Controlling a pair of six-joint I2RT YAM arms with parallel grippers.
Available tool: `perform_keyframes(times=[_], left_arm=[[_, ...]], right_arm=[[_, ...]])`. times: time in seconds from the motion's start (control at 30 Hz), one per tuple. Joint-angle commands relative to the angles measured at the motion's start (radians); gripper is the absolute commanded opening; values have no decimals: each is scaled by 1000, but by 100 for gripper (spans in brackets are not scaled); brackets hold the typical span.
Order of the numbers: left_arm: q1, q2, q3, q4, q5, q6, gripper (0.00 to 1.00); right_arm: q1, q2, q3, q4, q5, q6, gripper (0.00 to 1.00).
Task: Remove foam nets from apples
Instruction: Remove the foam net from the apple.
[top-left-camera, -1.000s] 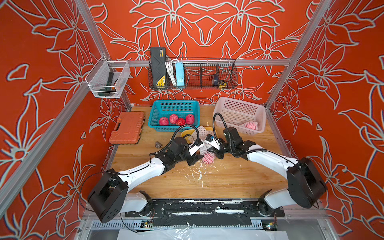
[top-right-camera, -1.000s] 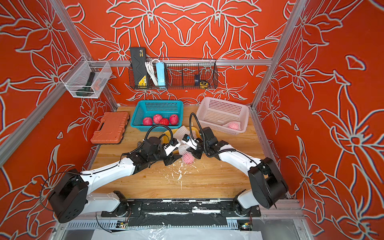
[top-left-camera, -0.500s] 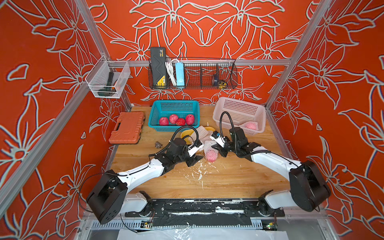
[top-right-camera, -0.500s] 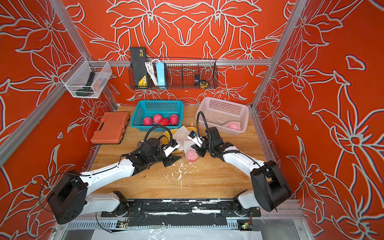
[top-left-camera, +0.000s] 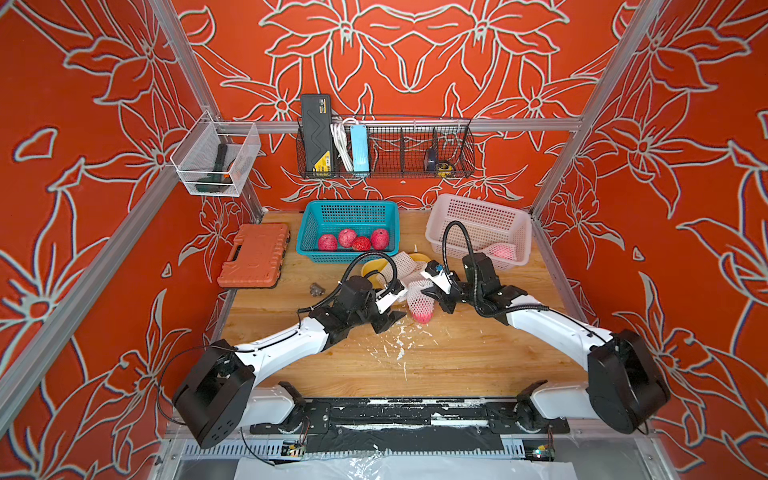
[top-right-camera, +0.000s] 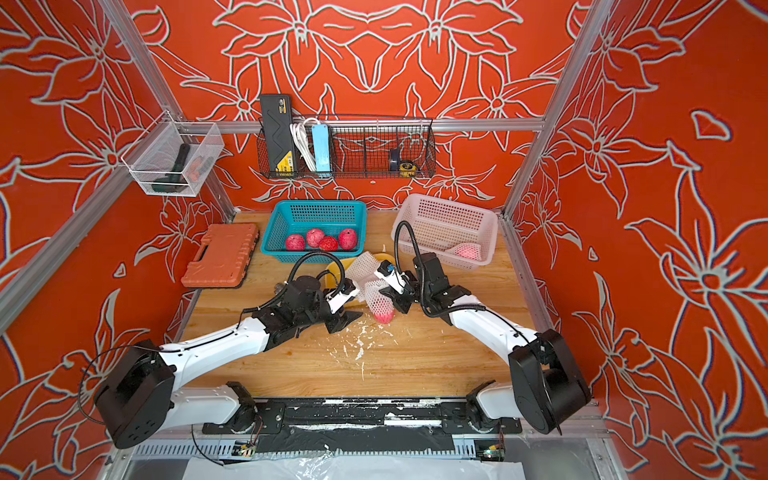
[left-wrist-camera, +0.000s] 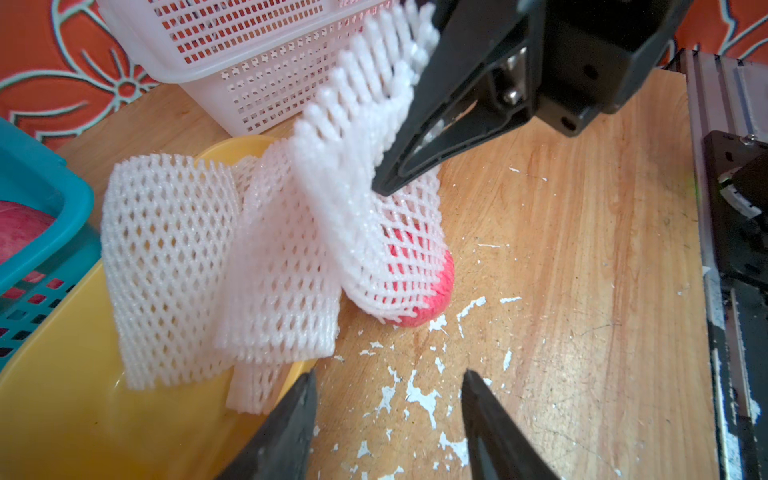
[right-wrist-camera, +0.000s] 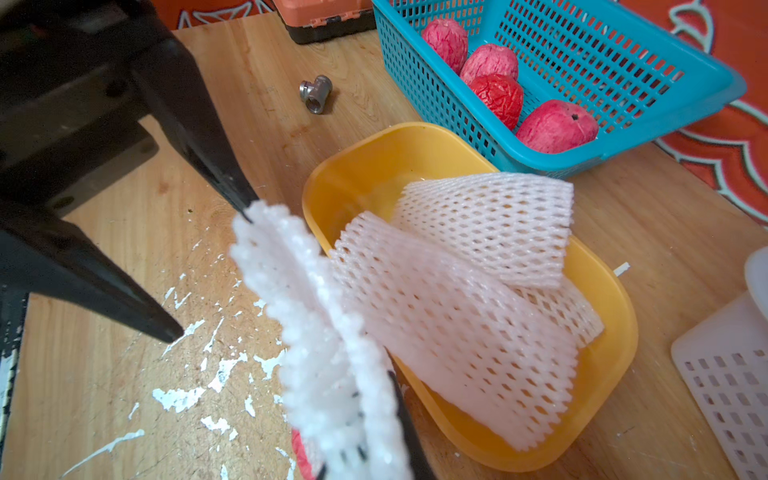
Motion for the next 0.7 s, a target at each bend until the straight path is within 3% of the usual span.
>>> perform_keyframes(times=[0.0,0.4,0.67], left_arm=[[-1,5,-5,7,20,12,55],[1,-14,5,-4,-21,26,56],[56,-78,2,-20,-18,5,56]], right_arm=[[-27,-8,-24,47,-9,42,8],[-46,-81,-46,77,-129,31,9],[-45,-121,-39,14,-149,14,9]])
